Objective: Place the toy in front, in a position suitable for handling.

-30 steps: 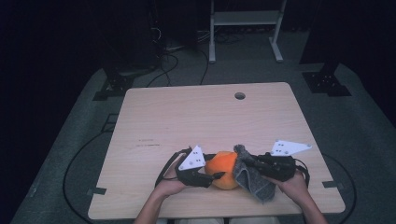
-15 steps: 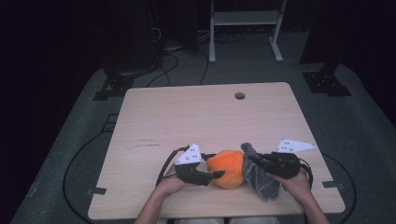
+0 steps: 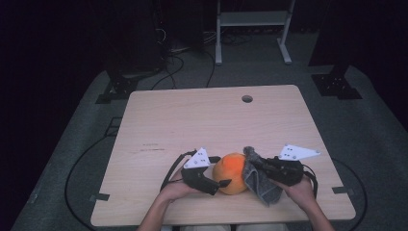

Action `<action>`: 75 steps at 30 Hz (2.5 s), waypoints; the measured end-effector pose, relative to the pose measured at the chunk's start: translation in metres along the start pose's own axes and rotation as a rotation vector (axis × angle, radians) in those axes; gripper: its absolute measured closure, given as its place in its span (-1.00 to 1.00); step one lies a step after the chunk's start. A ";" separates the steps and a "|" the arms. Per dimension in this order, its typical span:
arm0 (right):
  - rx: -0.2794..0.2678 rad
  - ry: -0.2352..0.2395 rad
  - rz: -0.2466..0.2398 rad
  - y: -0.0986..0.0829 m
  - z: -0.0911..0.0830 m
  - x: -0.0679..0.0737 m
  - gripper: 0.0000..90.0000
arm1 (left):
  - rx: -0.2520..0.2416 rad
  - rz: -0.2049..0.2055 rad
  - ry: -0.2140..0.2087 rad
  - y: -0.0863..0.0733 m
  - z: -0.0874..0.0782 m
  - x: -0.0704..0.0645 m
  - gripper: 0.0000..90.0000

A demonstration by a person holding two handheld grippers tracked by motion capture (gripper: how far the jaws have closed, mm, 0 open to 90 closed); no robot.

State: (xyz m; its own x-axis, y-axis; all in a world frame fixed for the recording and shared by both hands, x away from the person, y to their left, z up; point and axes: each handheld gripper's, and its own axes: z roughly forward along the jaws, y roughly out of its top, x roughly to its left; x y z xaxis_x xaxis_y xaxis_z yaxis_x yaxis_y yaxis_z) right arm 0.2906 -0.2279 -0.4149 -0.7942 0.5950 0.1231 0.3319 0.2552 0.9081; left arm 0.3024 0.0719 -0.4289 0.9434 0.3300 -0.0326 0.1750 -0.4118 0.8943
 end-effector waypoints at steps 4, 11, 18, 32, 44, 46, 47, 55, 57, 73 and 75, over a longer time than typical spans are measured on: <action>0.000 -0.001 0.006 -0.001 -0.003 -0.002 0.79 | -0.021 -0.021 0.035 -0.002 0.003 0.001 -0.30; -0.014 0.059 -0.100 0.011 0.002 0.022 0.78 | -0.013 -0.060 0.068 -0.005 0.000 0.004 -0.14; 0.014 -0.031 -0.033 -0.001 0.000 0.005 0.79 | -0.028 -0.107 0.074 -0.006 0.002 0.007 -0.12; 0.008 -0.018 -0.006 -0.002 -0.003 -0.002 0.78 | -0.005 -0.019 0.004 -0.004 0.003 -0.004 -0.17; -0.027 0.137 -0.088 0.020 -0.007 0.020 0.79 | 0.041 0.148 -0.004 -0.004 0.006 -0.018 -0.31; -0.015 0.151 -0.068 0.017 -0.007 0.017 0.78 | 0.048 0.190 -0.012 -0.005 0.007 -0.021 -0.30; -0.006 0.158 -0.062 0.015 -0.006 0.014 0.78 | 0.048 0.191 -0.020 -0.006 0.007 -0.020 -0.30; 0.021 0.131 -0.032 0.013 -0.018 0.002 0.78 | 0.051 0.226 -0.030 -0.004 0.011 -0.025 -0.30; -0.012 0.155 -0.044 0.021 -0.019 0.008 0.78 | 0.058 0.267 -0.035 -0.004 0.012 -0.029 -0.30; 0.063 0.145 0.048 -0.005 -0.017 -0.018 0.78 | 0.060 0.290 -0.050 -0.006 0.013 -0.030 -0.32; 0.069 0.132 0.058 -0.007 -0.019 -0.021 0.78 | 0.053 0.282 -0.054 -0.007 0.012 -0.028 -0.33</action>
State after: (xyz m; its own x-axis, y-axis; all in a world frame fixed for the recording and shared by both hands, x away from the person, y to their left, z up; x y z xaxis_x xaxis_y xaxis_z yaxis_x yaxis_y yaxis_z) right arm 0.2955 -0.2567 -0.4169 -0.8311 0.5061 0.2305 0.4099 0.2773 0.8689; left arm 0.2786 0.0551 -0.4398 0.9702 0.1517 0.1889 -0.0828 -0.5253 0.8469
